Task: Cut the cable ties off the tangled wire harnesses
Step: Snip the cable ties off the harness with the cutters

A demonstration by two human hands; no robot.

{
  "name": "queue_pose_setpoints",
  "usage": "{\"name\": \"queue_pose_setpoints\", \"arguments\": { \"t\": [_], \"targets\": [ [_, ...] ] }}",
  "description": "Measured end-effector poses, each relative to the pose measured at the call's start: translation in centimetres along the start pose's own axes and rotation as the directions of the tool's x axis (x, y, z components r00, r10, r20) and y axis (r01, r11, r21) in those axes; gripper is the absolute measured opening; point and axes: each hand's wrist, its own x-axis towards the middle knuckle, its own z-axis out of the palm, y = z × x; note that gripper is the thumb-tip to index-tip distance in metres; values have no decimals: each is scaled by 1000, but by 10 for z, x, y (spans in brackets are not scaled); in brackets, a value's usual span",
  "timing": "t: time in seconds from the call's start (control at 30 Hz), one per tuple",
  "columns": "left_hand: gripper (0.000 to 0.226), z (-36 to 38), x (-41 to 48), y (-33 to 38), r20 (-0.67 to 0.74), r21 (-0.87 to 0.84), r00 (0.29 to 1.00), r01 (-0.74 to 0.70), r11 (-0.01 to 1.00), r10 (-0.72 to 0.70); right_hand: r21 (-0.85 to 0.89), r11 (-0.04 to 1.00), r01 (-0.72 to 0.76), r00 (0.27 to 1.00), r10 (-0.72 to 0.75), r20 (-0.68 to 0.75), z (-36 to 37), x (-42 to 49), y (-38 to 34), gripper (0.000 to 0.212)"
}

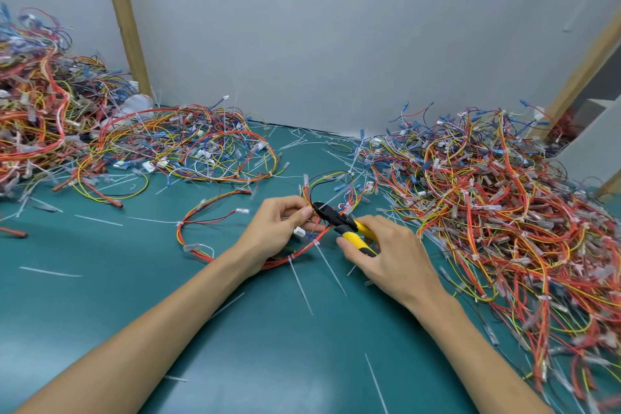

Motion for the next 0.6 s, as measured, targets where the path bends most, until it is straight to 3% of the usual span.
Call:
{"name": "queue_pose_setpoints", "arguments": {
  "t": [0.3,0.6],
  "targets": [
    [19,3,0,0,-47,20,999,7,1000,-6,114,991,-74,997,70,40,3,1,4,35],
    [8,6,0,1,-131,11,991,-21,1000,22,-114,990,-89,996,90,8,2,-3,-5,53]
  ]
}}
